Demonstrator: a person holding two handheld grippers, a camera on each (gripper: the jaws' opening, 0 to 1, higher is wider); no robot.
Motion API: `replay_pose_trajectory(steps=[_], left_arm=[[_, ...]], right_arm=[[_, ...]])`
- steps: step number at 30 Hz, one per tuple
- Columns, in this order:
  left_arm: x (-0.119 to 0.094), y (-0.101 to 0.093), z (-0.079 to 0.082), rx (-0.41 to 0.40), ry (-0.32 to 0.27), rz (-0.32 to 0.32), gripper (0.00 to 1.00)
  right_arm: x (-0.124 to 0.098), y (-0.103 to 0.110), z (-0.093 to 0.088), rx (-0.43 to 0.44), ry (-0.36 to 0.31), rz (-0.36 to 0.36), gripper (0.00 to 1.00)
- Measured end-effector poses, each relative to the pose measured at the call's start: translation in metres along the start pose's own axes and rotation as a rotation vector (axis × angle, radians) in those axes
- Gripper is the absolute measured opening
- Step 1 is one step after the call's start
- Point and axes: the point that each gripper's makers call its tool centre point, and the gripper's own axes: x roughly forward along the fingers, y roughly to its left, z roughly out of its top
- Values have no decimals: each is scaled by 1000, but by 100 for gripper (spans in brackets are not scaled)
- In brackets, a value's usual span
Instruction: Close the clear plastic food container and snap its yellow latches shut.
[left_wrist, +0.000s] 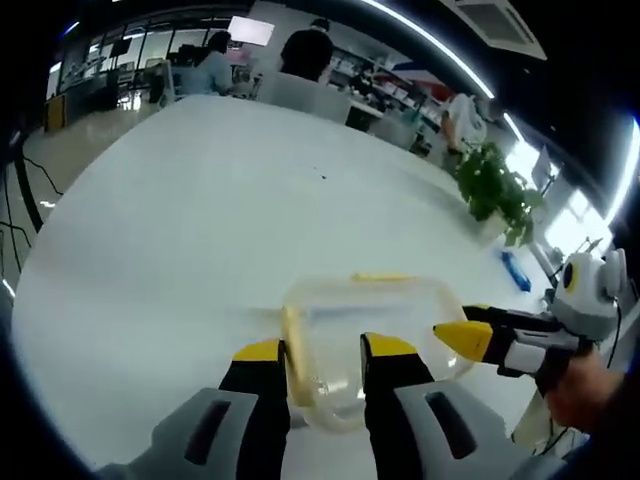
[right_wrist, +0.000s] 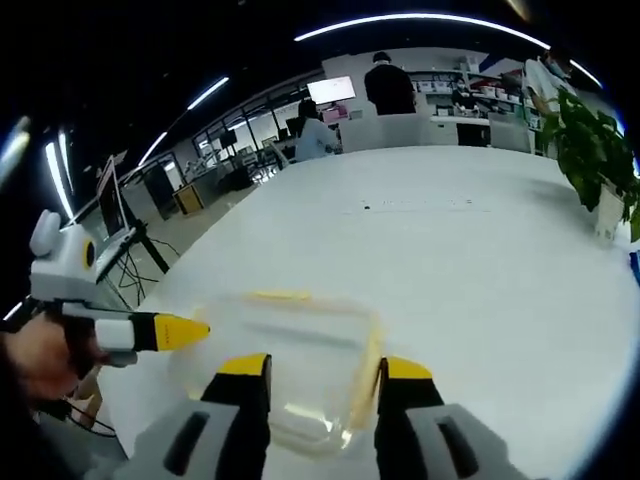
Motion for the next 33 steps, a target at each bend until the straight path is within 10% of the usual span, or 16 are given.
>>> replay_pose_trajectory(steps=[23, 26, 33], left_arm=[[5, 17, 21, 53, -84, 79, 27], [7, 16, 24, 90, -95, 72, 28], [10, 10, 32, 16, -175, -11, 75]], right_arm=[[14, 6, 10, 10, -46, 40, 40], [17, 10, 4, 115, -19, 82, 47], [18, 4, 18, 164, -105, 66, 70]])
